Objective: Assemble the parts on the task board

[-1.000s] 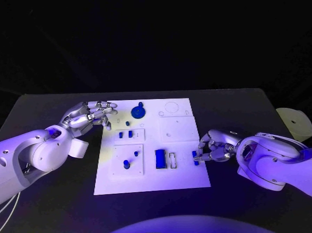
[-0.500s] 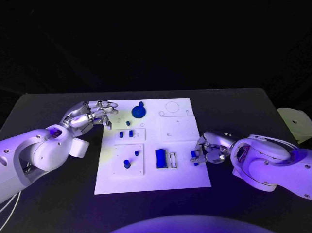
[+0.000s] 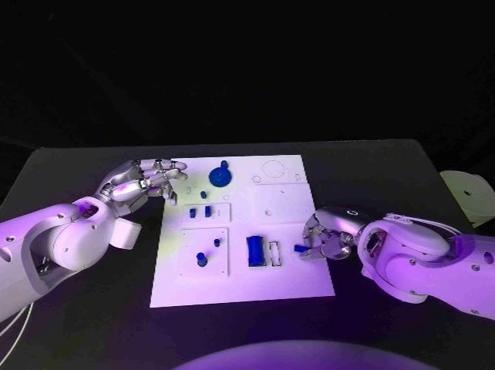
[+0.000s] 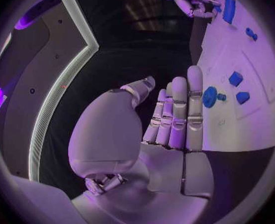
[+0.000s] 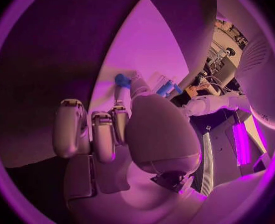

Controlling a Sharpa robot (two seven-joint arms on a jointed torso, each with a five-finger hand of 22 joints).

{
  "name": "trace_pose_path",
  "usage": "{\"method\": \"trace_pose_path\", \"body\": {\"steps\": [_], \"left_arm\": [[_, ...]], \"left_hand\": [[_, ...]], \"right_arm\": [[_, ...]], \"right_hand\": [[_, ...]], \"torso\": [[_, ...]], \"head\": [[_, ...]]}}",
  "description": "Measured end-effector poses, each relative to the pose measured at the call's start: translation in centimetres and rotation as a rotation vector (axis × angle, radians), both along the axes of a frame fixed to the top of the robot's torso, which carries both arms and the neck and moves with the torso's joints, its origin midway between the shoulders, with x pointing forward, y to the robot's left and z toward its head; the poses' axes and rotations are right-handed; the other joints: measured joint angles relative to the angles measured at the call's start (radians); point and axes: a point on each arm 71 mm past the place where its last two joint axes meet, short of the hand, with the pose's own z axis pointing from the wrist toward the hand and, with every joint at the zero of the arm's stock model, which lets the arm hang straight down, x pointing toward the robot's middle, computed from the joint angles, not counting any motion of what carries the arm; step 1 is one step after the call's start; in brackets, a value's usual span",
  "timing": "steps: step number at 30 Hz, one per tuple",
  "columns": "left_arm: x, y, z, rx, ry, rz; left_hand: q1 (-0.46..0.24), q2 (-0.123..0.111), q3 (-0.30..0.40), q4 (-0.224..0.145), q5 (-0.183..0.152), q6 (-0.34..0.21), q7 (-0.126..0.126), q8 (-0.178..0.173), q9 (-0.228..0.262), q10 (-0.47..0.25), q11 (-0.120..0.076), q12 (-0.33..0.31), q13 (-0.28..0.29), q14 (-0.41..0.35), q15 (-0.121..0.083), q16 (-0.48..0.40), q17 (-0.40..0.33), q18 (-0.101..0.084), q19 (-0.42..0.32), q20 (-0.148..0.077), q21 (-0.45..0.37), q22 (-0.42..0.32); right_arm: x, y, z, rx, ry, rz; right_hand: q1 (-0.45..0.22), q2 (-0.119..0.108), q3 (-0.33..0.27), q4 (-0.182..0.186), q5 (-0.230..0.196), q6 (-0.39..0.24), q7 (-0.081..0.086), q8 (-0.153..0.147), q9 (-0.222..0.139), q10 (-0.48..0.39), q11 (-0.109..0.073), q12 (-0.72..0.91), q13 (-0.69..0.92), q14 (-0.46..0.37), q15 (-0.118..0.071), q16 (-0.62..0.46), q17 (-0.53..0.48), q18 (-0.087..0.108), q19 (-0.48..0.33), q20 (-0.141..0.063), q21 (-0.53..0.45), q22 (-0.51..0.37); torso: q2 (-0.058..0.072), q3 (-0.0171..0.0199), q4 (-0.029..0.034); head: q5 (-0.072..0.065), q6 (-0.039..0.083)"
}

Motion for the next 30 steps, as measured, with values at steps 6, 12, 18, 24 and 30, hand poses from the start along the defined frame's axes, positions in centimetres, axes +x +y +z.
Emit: {"method": "trace_pose_path", "body": {"steps": [6,12,18,24,30], "left_arm": [[0.0,0.0,0.0,0.000,0.000,0.000],[0.0,0.0,0.0,0.000,0.001,0.000],[0.0,0.0,0.0,0.000,0.001,0.000],[0.0,0.0,0.0,0.000,0.001,0.000],[0.0,0.0,0.0,0.000,0.001,-0.001]], "left_hand": [[0.000,0.000,0.000,0.000,0.000,0.000,0.000,0.000,0.000,0.000,0.000,0.000,0.000,0.000,0.000,0.000,0.000,0.000,0.000,0.000,0.000,0.000],[-0.004,0.004,0.003,0.002,0.000,0.000,0.000,0.000,0.000,-0.004,0.004,0.000,0.000,0.000,0.000,0.000,0.000,0.000,0.000,0.000,0.000,0.001],[-0.004,0.004,0.003,0.003,0.000,0.000,0.000,0.000,0.000,-0.004,0.004,0.000,0.000,0.000,0.000,0.000,0.000,0.000,0.000,0.000,0.000,0.001],[-0.004,0.004,0.003,0.003,0.000,0.000,0.000,0.000,0.000,-0.004,0.004,0.000,0.000,0.000,0.000,0.000,0.000,0.000,0.000,0.000,0.000,0.001],[-0.004,0.004,0.003,0.003,0.000,0.000,0.000,0.000,0.000,-0.004,0.004,0.000,0.000,0.000,0.000,0.000,0.000,0.000,0.000,0.000,0.000,0.001]], "right_arm": [[-0.1,0.3,0.1,-0.005,-0.009,0.016],[-0.3,0.5,0.1,0.003,-0.011,0.013],[-0.5,0.6,0.2,0.027,-0.012,-0.006],[-0.7,0.8,0.4,0.067,-0.003,-0.030],[-0.6,1.5,0.9,0.142,0.013,-0.059]], "right_hand": [[0.030,-0.030,0.072,0.072,0.047,0.018,-0.004,-0.010,-0.062,-0.001,-0.003,-0.001,-0.009,-0.002,-0.002,0.000,0.000,0.000,0.000,0.000,0.000,0.000],[0.027,-0.028,0.166,0.138,0.066,0.018,-0.004,-0.010,-0.062,0.004,-0.011,0.001,-0.009,-0.005,-0.006,0.000,0.000,0.000,0.000,0.000,0.000,0.000],[-0.032,-0.056,0.277,0.122,0.093,0.016,-0.001,0.006,-0.176,0.013,-0.012,0.003,-0.008,-0.005,-0.006,0.000,0.000,0.000,0.004,-0.004,0.005,0.000],[-0.086,-0.079,0.366,0.079,0.105,0.005,0.001,0.018,-0.179,0.013,-0.012,0.003,-0.007,-0.005,-0.005,0.000,0.000,0.000,0.004,-0.004,0.004,0.000],[-0.105,-0.083,0.391,0.060,0.105,0.002,0.005,0.021,-0.164,0.013,-0.012,0.003,-0.007,-0.005,-0.005,0.000,0.000,0.000,0.004,-0.004,0.004,0.000]], "torso": [[0.000,-0.0001,0.0001],[0.000,-0.0004,0.0007],[0.000,-0.0004,0.0007],[0.000,-0.0007,0.0007],[0.000,-0.0008,0.0008]], "head": [[-0.001,0.000],[-0.002,0.000],[-0.002,0.002],[-0.002,0.002],[-0.003,0.002]]}}
